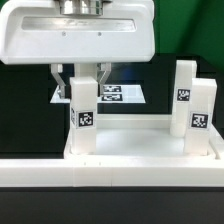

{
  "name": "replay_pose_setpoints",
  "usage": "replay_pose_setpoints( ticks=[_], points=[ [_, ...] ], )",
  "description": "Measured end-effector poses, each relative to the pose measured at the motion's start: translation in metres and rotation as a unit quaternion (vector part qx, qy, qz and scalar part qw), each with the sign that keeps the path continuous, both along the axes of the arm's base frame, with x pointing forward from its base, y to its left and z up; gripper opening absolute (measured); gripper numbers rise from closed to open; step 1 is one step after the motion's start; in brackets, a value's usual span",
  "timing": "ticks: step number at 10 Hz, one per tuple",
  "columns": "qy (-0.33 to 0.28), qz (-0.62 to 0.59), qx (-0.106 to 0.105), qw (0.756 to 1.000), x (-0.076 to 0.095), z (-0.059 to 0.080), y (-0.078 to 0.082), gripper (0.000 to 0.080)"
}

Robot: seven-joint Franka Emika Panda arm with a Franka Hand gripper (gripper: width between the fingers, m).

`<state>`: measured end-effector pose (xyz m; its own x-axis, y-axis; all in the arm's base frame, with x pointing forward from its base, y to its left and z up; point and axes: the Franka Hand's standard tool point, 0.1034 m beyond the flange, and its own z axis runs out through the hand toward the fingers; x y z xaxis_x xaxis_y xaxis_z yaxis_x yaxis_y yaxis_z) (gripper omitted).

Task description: Assemble desk

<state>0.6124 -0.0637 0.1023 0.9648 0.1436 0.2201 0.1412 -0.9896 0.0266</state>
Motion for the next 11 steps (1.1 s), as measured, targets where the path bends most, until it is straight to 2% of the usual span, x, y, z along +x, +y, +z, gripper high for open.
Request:
replay_pose_setpoints(
  ticks=[3, 6, 9, 11],
  points=[
    [-0.001, -0.128, 0.032, 0.991, 0.0003, -0.0002, 0.0005, 0.0289],
    [0.002, -0.249, 0.057, 0.967, -0.0012, -0.0007, 0.0065, 0.0299],
    [-0.002, -0.337, 0.069, 0.939, -0.0022, -0.0011, 0.0096, 0.0313],
    [-0.002, -0.341, 0.07, 0.937, -0.0023, -0.0011, 0.0098, 0.0314]
  ],
)
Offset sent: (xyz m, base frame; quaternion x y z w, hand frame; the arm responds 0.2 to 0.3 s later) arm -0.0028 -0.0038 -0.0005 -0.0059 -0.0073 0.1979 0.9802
